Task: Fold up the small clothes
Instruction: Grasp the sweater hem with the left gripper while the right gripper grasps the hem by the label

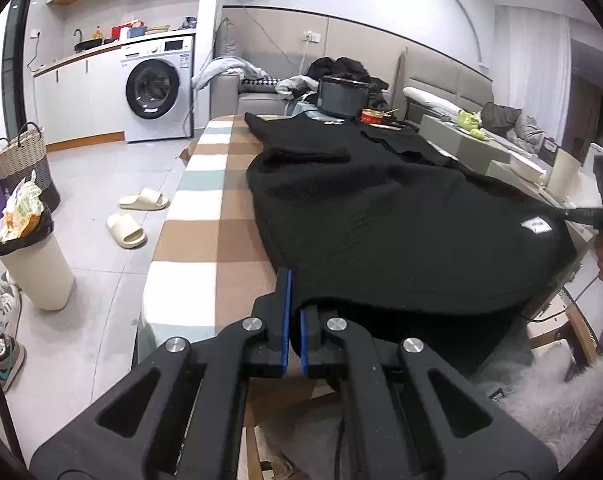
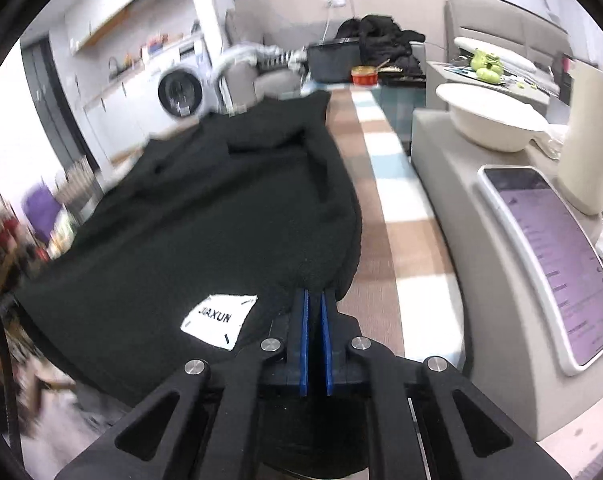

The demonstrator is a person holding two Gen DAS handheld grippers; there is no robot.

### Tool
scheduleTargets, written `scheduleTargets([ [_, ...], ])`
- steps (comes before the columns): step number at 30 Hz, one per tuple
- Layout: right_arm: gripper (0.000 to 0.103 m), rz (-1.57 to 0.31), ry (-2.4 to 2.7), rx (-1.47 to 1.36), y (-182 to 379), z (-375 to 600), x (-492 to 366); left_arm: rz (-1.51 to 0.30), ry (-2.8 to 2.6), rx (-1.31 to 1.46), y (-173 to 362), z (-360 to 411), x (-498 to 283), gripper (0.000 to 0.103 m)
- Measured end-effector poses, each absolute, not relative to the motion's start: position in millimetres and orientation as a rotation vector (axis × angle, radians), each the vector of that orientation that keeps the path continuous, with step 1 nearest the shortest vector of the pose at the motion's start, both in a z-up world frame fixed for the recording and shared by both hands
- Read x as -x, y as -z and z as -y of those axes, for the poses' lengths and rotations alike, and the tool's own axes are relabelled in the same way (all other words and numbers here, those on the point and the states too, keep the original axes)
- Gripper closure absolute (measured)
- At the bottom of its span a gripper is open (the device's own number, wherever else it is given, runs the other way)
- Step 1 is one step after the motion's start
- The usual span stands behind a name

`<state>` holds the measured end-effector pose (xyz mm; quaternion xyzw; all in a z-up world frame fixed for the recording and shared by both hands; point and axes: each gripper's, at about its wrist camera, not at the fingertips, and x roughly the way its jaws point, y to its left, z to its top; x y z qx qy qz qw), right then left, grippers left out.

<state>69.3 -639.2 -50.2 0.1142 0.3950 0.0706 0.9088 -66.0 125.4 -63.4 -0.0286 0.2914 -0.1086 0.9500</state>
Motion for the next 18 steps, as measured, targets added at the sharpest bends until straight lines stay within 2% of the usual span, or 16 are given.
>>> scheduleTargets([
  [1, 0.1, -0.811, -0.139, -0.264, 47, 646, -69, -0.592, 0.24, 0.05, 62, -123, 67, 0.102],
  [13, 0.1, -0.89, -0.044, -0.172, 63, 649, -75, -0.735, 0.503, -0.179, 86, -74, 83, 0.101],
  [15, 0.099, -0.908, -0.037, -0.186, 66, 652, -76, -0.783, 0.502, -0.198, 93, -72, 82, 0.1],
  [16, 0.095, -0.918, -0.037, -0.198, 68, 653, -77, -0.794, 0.498, -0.196, 95, -74, 81, 0.099],
  [17, 0.091, -0.925, -0.043, -0.215, 69, 655, -78, -0.8, 0.499, -0.185, 96, -76, 81, 0.093],
  [18, 0.088, -0.929, -0.05, -0.233, 70, 656, -79, -0.816, 0.52, -0.149, 96, -81, 80, 0.077],
])
